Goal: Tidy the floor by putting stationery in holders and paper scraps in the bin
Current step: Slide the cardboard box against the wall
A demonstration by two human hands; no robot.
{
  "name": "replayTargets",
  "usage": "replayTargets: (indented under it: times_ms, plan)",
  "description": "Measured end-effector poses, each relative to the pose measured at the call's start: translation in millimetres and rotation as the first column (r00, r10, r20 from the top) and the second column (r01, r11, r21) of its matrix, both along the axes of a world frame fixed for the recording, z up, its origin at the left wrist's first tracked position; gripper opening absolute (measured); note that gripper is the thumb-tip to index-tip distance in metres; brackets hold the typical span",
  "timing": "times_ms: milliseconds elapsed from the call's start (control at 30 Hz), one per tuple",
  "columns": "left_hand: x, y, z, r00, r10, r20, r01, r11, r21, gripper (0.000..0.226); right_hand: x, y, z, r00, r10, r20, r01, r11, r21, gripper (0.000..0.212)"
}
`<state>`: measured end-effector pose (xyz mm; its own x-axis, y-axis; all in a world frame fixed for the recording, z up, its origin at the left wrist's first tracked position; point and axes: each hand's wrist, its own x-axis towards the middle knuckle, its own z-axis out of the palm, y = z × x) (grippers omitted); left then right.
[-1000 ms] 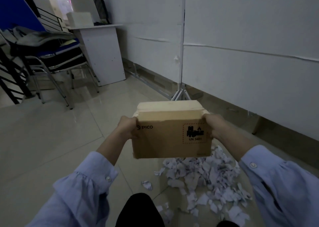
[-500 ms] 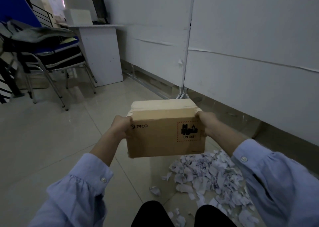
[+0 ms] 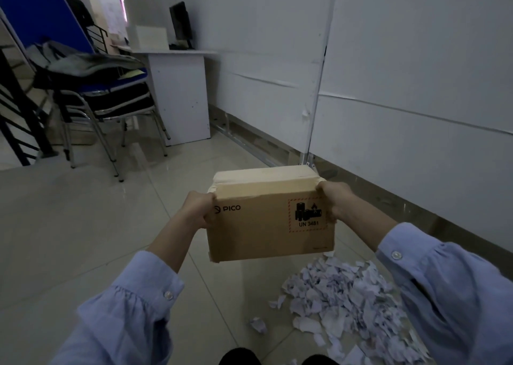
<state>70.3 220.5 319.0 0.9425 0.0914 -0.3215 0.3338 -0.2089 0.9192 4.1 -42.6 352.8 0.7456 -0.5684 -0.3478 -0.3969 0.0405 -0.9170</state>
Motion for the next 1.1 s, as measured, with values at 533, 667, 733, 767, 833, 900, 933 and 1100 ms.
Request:
replayTargets:
  times_ms: [533,667,733,767,833,900,933,1100]
  plan:
    - [100,-36,-21,0.999,-0.011,-0.041,0.012,1.0,0.024,0.031,102,-46,-31,1.0,-0.015,0.0,0.015,1.0,0.001,0.041]
    - [139,-50,-29,0.998,-0.004,-0.062,0.005,1.0,0.011,0.032,145,-62,-40,1.0,-0.008,0.0,0.008,1.0,0.006,0.036]
    - [157,-57,-34,0.998,0.015,-0.063,-0.013,0.999,0.029,0.033,168,-70,-47,1.0,-0.004,0.001,0.004,1.0,0.01,0.033]
    - [163,-60,-35,0.997,0.023,-0.069,-0.021,0.999,0.035,0.033,176,-72,-50,1.0,0.003,-0.002,-0.003,1.0,0.012,0.031]
    - [177,-64,-39,0.997,0.034,-0.07,-0.032,0.999,0.036,0.032,192,-76,-55,1.0,0.019,0.008,-0.019,0.999,0.033,0.024]
    - [188,-68,-40,0.996,0.055,-0.068,-0.052,0.998,0.045,0.031,209,-79,-61,0.999,0.028,0.017,-0.029,0.998,0.052,0.024]
    - [194,-69,-40,0.995,0.066,-0.068,-0.062,0.996,0.056,0.029,216,-80,-63,0.999,0.03,0.016,-0.031,0.998,0.055,0.026]
    - [241,-74,-42,0.991,0.103,-0.088,-0.096,0.992,0.088,0.026,266,-85,-76,0.999,0.043,0.007,-0.043,0.997,0.07,0.037]
